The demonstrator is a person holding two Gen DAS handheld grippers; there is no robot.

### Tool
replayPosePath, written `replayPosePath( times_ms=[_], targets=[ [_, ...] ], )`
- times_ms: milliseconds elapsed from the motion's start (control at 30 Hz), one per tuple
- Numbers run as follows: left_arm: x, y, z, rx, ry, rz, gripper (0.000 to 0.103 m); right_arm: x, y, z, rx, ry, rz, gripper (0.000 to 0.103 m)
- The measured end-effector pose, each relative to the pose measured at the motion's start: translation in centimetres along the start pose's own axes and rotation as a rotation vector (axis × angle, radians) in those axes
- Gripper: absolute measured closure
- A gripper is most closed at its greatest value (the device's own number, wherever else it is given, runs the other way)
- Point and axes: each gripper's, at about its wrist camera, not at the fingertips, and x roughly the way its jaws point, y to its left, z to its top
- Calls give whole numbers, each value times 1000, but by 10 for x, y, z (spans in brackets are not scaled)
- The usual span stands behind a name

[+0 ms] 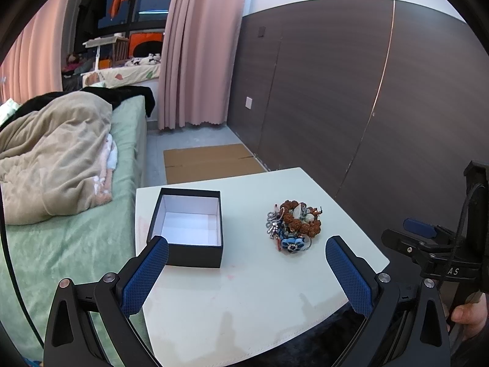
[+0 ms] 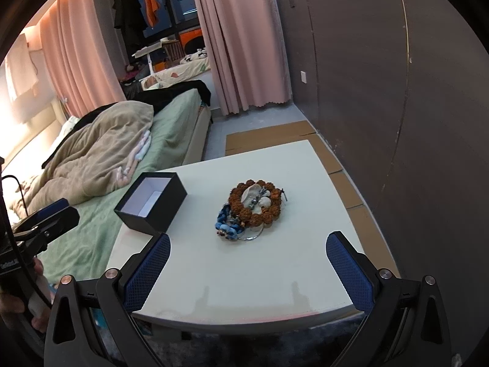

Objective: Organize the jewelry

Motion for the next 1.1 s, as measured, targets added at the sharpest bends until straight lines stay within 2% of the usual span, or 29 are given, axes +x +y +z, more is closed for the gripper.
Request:
replayPosePath(
  times_ms=[167,300,433,700,933,1100],
  targets=[
    [9,0,3,-6,12,-5,1,4,-6,3,10,6,-22,1],
    [22,-2,6,-4,27,-6,1,12,-17,8,41,32,-85,1],
    [38,-5,8,0,52,-14,1,13,-31,12,62,12,-135,1],
    [76,-19,9,25,121,-54,1,22,-52,15,61,23,-69,1],
    [110,-32,8,52,191,-98,13,38,-71,18,105,36,-14,1],
    [132,-41,3,74,249,-128,19,50,-85,19,141,44,-31,1]
  ],
)
